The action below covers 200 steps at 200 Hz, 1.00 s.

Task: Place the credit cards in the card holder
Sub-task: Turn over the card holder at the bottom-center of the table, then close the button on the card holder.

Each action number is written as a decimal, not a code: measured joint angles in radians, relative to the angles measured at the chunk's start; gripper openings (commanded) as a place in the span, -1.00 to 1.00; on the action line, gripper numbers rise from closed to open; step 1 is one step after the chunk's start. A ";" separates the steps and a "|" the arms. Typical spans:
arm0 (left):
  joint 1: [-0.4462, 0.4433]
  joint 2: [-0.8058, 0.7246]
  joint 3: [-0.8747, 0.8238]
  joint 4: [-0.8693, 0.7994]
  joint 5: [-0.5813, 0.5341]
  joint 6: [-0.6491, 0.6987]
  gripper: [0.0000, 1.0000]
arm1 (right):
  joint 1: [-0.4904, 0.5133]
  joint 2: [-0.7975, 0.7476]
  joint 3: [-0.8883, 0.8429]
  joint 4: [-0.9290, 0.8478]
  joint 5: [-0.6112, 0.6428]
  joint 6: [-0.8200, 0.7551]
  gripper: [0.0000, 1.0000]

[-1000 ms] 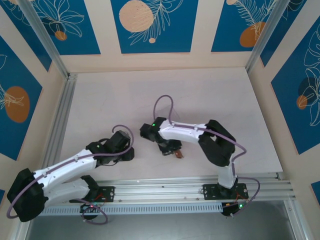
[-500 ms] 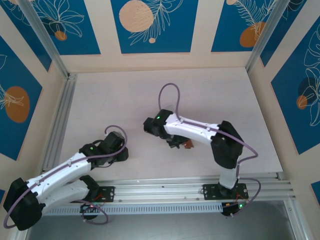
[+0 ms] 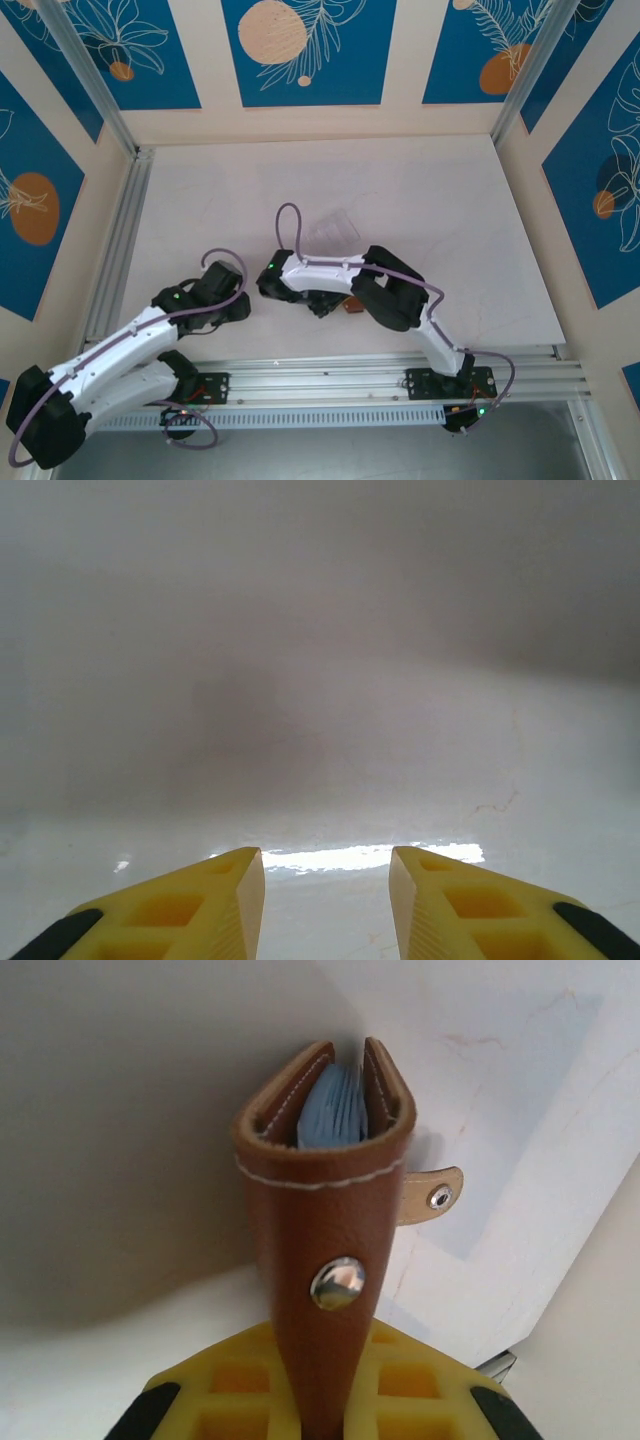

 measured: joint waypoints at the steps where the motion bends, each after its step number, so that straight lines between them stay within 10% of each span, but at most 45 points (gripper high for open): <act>1: 0.001 -0.002 0.000 -0.001 0.000 0.000 -0.24 | 0.001 0.000 0.002 0.000 0.000 -0.001 -0.55; 68: 0.035 -0.040 0.021 -0.051 0.008 0.013 -0.27 | -0.005 -0.053 -0.011 0.229 -0.217 -0.124 0.32; 141: -0.046 0.314 0.269 0.095 0.182 0.125 -0.55 | -0.344 -0.647 -0.404 0.578 -0.572 -0.212 0.29; 200: -0.182 0.694 0.467 0.275 0.312 0.148 -0.69 | -0.625 -0.730 -0.721 0.767 -0.771 -0.215 0.20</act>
